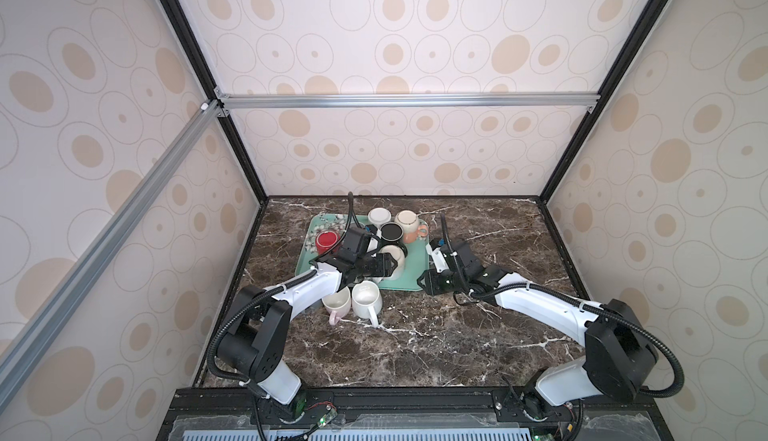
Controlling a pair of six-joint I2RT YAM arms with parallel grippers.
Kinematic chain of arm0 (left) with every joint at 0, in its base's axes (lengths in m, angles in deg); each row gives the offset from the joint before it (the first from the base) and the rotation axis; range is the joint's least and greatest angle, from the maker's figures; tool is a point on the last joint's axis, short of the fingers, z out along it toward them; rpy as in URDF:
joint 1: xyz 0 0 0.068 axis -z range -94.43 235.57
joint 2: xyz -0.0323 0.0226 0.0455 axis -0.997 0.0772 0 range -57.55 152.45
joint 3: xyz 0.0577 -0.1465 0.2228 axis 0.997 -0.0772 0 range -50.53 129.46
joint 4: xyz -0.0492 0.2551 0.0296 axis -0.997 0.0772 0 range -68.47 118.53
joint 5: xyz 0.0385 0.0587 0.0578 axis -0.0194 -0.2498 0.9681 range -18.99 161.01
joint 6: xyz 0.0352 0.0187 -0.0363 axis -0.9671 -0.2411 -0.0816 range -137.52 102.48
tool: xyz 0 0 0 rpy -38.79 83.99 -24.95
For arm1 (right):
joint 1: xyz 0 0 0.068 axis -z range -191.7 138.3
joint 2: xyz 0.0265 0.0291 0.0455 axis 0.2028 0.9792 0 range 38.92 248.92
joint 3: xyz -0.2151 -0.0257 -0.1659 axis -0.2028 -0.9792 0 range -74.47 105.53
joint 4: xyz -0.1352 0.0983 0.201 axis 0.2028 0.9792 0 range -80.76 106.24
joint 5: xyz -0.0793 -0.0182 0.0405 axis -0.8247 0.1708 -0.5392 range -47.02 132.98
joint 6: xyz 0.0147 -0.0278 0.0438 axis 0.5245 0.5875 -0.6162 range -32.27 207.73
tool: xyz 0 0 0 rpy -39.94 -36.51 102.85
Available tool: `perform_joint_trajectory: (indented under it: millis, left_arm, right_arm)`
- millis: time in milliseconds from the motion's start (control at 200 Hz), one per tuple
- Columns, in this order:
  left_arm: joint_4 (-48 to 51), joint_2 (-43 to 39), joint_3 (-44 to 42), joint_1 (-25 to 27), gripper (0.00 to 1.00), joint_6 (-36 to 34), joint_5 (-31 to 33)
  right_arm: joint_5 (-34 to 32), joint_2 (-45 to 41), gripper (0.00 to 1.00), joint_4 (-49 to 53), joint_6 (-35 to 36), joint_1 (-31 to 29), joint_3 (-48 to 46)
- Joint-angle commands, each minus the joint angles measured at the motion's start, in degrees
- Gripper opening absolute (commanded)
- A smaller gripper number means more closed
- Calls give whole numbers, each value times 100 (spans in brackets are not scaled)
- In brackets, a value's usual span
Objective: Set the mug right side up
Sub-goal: 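Reach the left gripper down onto the upside-down speckled cream mug on the tray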
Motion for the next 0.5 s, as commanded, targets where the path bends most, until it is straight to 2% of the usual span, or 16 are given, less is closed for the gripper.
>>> perform_joint_trajectory:
  millis: [0, 110, 495]
  left_arm:
    - [681, -74, 528, -42, 64, -992, 637]
    - [1249, -26, 748, -141, 65, -1535, 921]
    - [2079, 236, 856, -174, 60, -2661, 498]
  right_arm:
    - [-130, -172, 41, 112, 14, 47, -131]
    - [-131, -183, 41, 78, -3, 45, -163]
    - [-16, -60, 41, 60, -27, 51, -26]
